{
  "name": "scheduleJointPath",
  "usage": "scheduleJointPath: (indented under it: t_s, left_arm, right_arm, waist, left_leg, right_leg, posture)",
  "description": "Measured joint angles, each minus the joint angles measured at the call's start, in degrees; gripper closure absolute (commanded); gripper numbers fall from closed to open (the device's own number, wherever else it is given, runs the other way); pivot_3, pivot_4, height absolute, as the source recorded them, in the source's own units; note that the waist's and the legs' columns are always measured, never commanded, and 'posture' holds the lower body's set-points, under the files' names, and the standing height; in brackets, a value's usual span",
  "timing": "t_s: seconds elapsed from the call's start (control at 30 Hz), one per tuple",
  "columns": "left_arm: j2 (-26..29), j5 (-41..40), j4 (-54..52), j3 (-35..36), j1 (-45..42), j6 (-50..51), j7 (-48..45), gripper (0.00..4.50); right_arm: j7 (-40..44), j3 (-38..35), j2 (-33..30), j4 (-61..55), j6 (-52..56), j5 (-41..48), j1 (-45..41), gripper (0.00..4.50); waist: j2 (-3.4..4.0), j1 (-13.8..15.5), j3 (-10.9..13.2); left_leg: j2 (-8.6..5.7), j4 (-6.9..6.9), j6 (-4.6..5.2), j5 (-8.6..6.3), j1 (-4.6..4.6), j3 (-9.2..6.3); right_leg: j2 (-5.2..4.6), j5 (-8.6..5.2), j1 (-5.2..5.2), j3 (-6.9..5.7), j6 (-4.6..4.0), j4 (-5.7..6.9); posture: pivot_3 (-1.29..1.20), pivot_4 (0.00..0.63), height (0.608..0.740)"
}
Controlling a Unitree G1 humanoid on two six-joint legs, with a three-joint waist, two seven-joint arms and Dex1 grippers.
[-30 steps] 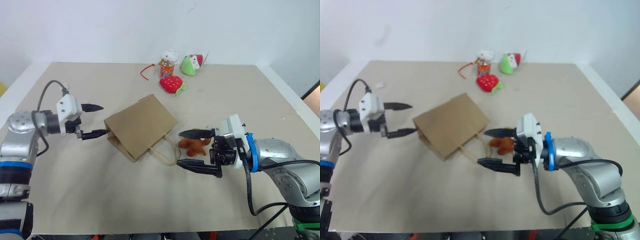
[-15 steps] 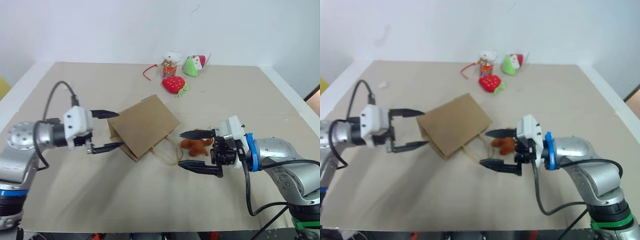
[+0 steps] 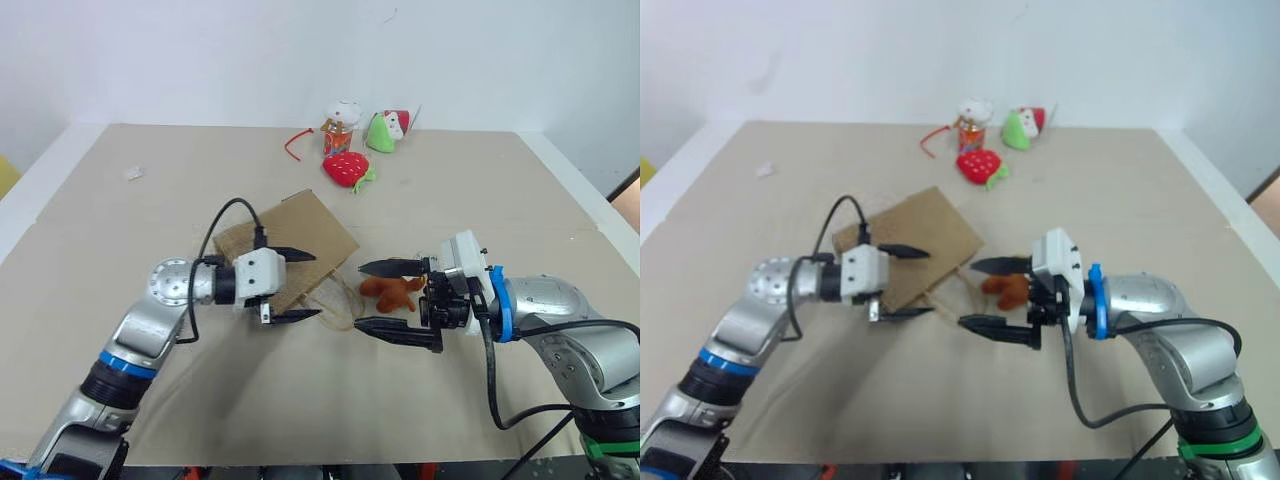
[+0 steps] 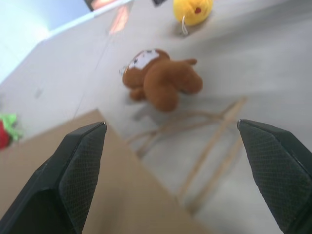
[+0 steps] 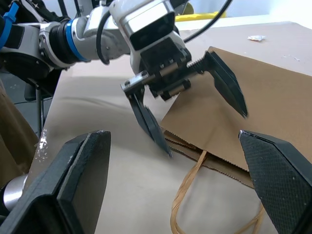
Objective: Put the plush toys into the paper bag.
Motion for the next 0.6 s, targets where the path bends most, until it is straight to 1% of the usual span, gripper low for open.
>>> scheduleJointPath:
  t_s: [0.23, 0.6]
  left_arm:
    - [-2.67, 5.31, 4.49, -5.51, -2.11, -4.76, -0.21, 0.06]
    - [-4.93, 8.72, 9.22, -6.26, -5.35, -6.86, 0.59, 0.06]
  right_arm:
    - [-1.24, -0.21, 0.0, -0.71, 0.06, 0.1, 0.86, 0.0]
    - [-1.38, -1.62, -0.84, -0.67, 0.54, 1.43, 2.28, 0.0]
  waist:
    - [0.0, -0.16, 0.0]
    - [0.01, -0.17, 0.0]
  left_leg:
    - [0.03, 0.0, 0.0, 0.0, 0.01, -0.03]
    - [0.02, 0.0, 0.0, 0.0, 0.0, -0.06]
  right_leg:
    - [0.11, 0.05, 0.0, 0.06, 0.08, 0.0]
    - [0.14, 0.07, 0.01, 0.11, 0.11, 0.0]
  posture:
    - [0.0, 0.15, 0.74]
    - [0.0, 0.15, 0.74]
